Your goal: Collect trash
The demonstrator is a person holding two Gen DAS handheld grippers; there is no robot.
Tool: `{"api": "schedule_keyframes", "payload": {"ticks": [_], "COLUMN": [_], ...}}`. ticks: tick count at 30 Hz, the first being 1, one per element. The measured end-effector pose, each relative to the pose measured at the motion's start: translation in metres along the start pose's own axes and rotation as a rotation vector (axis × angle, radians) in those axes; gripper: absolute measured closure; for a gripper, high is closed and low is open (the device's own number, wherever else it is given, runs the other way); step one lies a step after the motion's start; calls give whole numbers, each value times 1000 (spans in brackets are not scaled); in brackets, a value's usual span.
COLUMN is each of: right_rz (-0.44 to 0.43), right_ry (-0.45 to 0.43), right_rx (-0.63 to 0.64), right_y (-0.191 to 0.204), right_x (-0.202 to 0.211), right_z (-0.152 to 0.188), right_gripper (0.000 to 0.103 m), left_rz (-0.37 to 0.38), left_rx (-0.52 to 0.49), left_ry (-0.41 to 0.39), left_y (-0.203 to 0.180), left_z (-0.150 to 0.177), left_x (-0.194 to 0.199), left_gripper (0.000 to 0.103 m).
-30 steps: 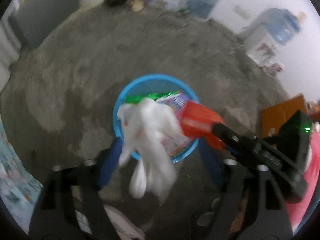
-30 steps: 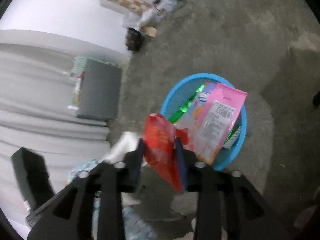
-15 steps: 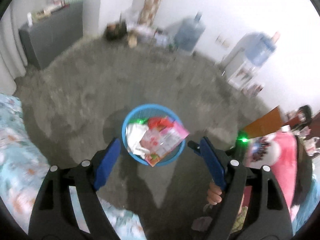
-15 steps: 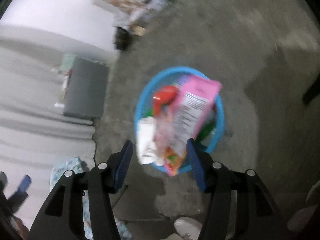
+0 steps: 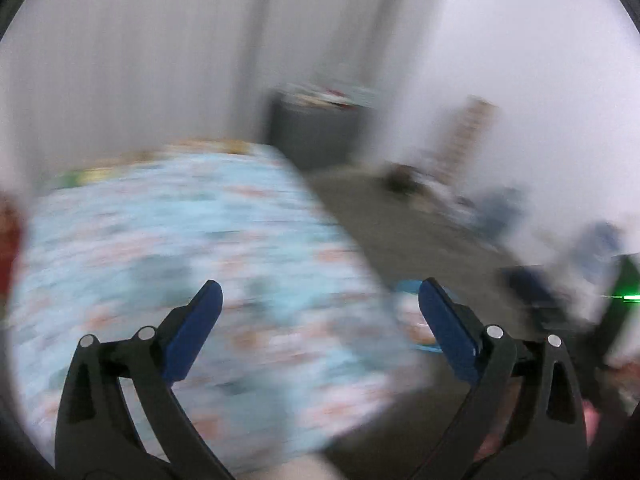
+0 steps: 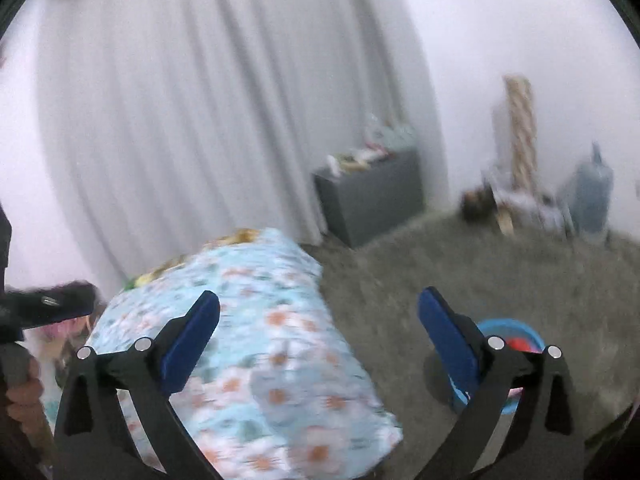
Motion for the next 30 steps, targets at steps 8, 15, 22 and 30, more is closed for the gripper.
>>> {"api": "schedule_keyframes", "payload": {"ticks": [8,15,22,30], "right_rz": [97,144,218,270], "right_ry": [154,368,464,483], "right_rx": [186,239,221,227], "right_y": [105,130,112,91], "right_x": [2,-4,9,13], "right_z": [44,90,120,131], "right_gripper": [6,6,6,6], "left_rz": [-247,-325,-320,-317], "left_rx": [161,242,103,74], "left_ry": [21,93,112,169], "left_y": [113,136,108,99], "left_z": [59,110,121,126], "left_x": [32,24,21,10], "left_gripper": [9,9,9,9]}}
Point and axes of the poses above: each gripper's, at about its wrist camera, not at the fingertips, and x roughly against the way its jaws point, y to its left, z to its underside, the point moved 4 cm from there along -x, roughly the way its jaws point, and after that the axes turned 7 degrees about x, right-handed, at the moved point
